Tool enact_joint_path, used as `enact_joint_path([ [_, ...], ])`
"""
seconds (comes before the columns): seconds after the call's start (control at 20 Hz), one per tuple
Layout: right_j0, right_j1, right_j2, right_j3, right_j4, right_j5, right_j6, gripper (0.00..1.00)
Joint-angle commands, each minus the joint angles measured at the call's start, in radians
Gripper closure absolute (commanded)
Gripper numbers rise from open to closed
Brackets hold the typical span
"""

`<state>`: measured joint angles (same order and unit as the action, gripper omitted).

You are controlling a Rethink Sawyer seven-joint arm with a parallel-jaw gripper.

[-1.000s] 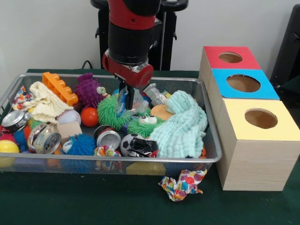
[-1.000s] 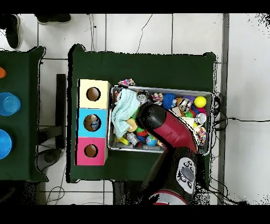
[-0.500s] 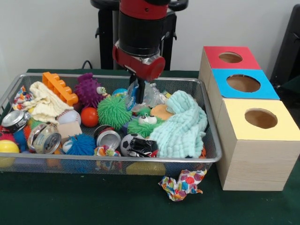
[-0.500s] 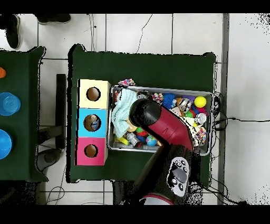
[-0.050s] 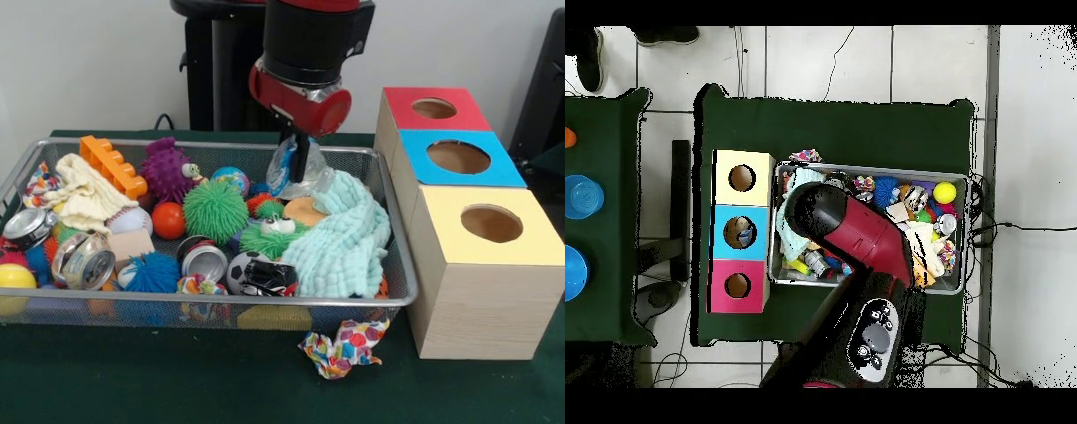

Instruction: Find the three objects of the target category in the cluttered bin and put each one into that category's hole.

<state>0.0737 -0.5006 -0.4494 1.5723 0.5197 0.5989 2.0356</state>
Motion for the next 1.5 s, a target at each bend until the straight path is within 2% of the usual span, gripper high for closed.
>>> enact_joint_path([
  [0.05,-0.002,0.013,0.028,-0.024,0.027,0.107,0.296,1.00],
  [0.6,-0.049,-0.018,0.049,-0.006,0.011,0.106,0.260,1.00],
  [1.1,-0.016,-0.038,0.011,-0.039,0.007,0.187,0.330,1.00],
  [1.5,0.000,-0.049,-0.047,-0.117,-0.015,0.307,0.352,1.00],
])
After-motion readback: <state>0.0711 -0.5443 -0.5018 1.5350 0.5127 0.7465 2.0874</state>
